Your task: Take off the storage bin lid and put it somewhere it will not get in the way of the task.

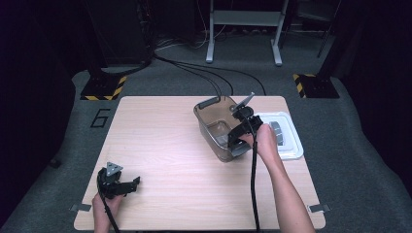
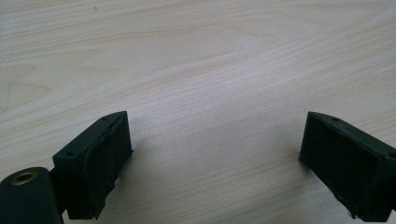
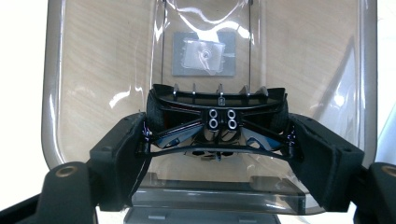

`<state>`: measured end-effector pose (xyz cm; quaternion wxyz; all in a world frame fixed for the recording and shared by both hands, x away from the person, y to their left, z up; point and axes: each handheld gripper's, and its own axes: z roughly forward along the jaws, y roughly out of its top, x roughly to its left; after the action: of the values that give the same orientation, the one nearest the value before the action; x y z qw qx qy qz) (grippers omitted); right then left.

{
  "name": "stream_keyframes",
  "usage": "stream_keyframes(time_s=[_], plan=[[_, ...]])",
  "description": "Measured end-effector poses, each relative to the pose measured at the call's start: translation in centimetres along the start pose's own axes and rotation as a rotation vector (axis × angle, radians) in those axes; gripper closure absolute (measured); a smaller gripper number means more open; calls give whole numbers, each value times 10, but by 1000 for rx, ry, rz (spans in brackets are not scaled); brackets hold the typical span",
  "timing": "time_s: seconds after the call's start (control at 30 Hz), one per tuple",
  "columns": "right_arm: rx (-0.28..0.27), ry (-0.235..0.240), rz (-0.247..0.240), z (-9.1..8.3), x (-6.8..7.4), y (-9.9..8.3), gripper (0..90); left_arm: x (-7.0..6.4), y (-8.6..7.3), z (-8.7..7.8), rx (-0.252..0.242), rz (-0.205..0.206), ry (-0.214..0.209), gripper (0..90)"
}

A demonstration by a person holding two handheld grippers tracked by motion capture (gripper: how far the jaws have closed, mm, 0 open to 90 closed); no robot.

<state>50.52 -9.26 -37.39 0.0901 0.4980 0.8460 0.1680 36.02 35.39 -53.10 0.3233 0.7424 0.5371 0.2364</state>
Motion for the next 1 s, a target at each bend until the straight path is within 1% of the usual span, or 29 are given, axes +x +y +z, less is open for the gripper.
stream_keyframes(time_s=[0.23, 0.5, 0.57, 0.6, 0.63, 0.77, 0.87, 0.9, 1.0], plan=[[-2, 1, -4, -1, -2, 0, 229, 0, 0, 0, 0, 0, 0, 87], [0, 0, -5, -1, -1, 0, 228, 0, 0, 0, 0, 0, 0, 87], [-1, -2, -2, -1, 0, 0, 228, 0, 0, -1, 8, 2, -4, 86], [-2, 0, -4, -1, 0, 0, 227, 0, 0, 0, 0, 0, 0, 86], [-1, 1, -6, -1, 0, 0, 227, 0, 0, -1, 8, 2, -4, 87], [-1, 5, -7, -1, 1, -1, 230, 0, 0, -1, 8, 2, -3, 86], [-1, 0, -2, -2, 1, -1, 233, 0, 0, -1, 8, 2, -3, 86], [3, 1, 7, -2, 1, -1, 233, 0, 0, -1, 8, 2, -3, 86], [4, 2, 4, -2, 1, -2, 233, 0, 0, -1, 8, 2, -3, 86]])
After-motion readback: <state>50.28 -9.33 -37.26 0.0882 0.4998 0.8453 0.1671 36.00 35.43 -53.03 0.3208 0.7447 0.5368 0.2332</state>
